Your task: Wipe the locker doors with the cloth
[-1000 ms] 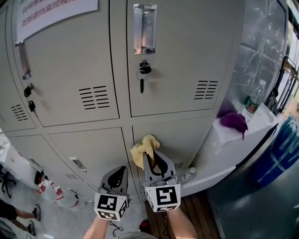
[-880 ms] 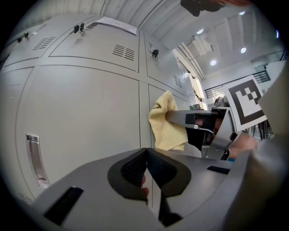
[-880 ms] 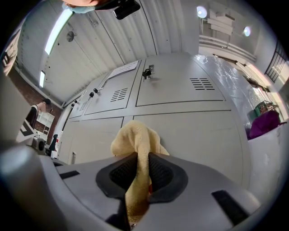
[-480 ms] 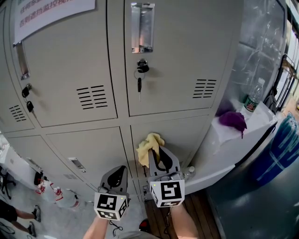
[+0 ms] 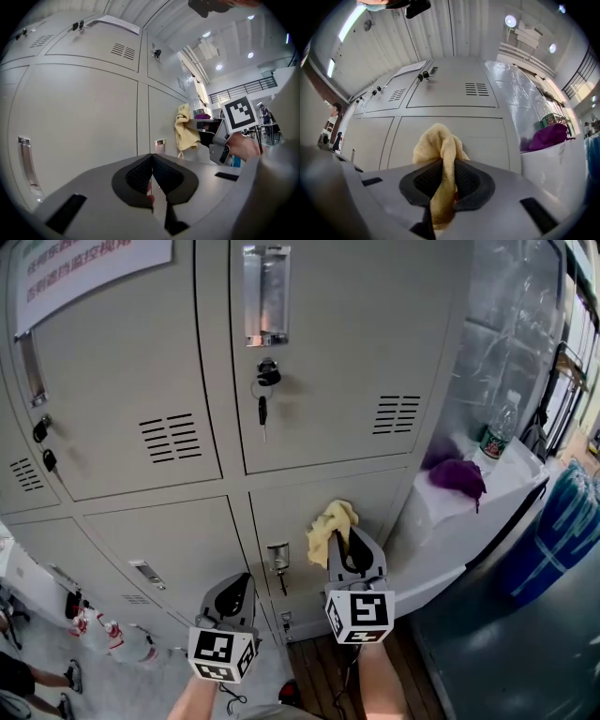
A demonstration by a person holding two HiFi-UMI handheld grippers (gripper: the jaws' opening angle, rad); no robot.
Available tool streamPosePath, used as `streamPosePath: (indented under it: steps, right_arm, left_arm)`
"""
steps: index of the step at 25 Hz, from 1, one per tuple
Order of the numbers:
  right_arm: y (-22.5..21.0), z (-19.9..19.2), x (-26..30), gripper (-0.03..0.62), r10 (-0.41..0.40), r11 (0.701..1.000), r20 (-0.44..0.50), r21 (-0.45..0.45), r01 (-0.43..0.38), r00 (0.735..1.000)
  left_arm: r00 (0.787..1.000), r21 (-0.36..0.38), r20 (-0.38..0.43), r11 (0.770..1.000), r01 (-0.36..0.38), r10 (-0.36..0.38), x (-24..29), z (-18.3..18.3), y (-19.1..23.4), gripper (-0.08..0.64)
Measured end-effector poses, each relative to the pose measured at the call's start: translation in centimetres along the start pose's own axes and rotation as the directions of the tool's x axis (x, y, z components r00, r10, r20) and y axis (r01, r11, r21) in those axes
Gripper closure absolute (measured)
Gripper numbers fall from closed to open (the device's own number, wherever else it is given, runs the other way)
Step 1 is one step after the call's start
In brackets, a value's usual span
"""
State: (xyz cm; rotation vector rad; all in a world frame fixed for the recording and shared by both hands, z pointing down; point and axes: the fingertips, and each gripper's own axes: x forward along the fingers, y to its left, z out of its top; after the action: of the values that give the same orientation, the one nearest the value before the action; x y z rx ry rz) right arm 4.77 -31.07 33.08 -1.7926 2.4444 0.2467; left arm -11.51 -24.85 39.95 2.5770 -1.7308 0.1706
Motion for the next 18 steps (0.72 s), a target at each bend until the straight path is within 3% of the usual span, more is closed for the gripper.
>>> streamPosePath:
  steps: [18]
  right_arm:
    - [-9.7, -1.3, -0.9, 0.522, -0.16, 0.987, -0.039, -0.01, 0.16, 0.986]
  left_arm:
    - [1.0, 0.004, -0.005, 1.0, 0.016, -0.016, 0.5, 0.0, -0.5, 0.537]
